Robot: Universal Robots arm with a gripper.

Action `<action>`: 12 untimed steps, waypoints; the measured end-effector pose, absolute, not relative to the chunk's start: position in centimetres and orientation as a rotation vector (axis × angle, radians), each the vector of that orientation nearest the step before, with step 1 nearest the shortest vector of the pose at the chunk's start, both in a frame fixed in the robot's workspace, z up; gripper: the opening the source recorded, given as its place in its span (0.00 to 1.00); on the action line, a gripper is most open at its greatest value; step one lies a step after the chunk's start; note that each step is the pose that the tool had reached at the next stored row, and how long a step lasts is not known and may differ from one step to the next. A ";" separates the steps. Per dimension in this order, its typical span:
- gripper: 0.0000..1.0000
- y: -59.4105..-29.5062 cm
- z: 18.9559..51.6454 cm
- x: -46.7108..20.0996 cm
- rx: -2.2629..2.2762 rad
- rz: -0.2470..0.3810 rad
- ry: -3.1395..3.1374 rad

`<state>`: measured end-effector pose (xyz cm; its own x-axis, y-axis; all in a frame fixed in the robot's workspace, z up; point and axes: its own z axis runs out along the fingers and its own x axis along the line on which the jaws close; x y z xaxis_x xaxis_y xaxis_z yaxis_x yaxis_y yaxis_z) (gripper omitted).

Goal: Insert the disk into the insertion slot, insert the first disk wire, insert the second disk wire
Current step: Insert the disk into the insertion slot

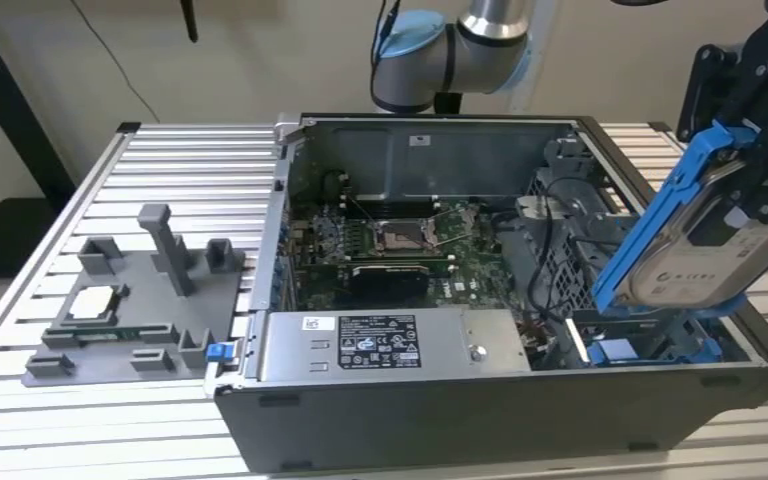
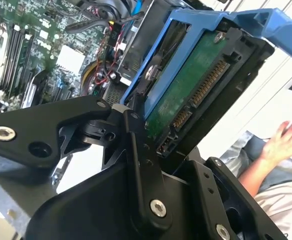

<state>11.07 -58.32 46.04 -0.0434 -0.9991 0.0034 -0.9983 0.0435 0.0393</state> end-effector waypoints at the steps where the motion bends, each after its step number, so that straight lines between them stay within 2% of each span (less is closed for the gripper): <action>1: 0.00 -58.3 46.0 11.1 2.152 -0.041 -2.248; 12: 0.00 -58.3 45.2 11.1 2.152 -0.040 -2.249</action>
